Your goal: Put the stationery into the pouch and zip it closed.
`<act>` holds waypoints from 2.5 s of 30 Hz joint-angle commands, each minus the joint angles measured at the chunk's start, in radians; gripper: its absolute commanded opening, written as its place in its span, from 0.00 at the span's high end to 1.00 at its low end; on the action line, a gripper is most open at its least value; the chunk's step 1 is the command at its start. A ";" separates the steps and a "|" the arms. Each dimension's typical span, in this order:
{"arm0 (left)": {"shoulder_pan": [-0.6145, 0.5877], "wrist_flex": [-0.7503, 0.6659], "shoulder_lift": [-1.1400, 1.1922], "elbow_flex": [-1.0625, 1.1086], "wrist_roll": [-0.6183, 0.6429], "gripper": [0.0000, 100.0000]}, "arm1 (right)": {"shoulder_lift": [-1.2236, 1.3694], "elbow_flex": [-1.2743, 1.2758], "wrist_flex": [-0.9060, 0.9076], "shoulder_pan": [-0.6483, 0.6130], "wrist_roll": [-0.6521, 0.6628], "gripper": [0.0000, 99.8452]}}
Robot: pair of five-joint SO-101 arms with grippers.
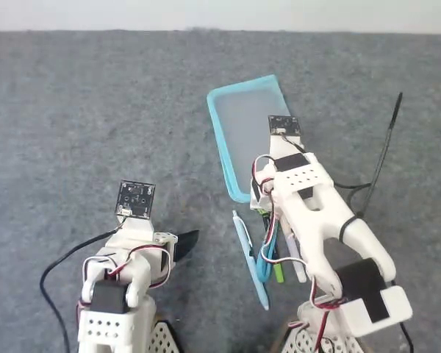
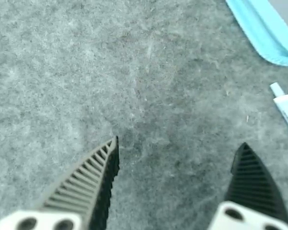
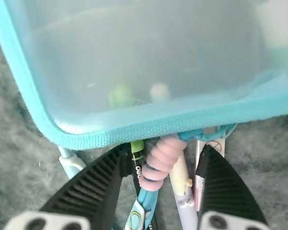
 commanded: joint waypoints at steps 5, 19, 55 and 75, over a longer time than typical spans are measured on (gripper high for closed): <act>0.003 0.006 -0.023 -0.007 0.005 0.64 | 0.012 -0.038 -0.042 -0.002 -0.012 0.88; 0.003 0.006 -0.023 -0.007 0.005 0.64 | 0.013 -0.031 -0.024 -0.038 -0.012 0.80; -0.051 -0.258 -0.023 -0.007 -0.003 0.64 | -0.564 -0.120 0.280 -0.156 0.568 0.99; -0.296 -0.204 -0.023 -0.007 -0.003 0.64 | -0.463 -0.117 0.326 -0.222 0.704 0.66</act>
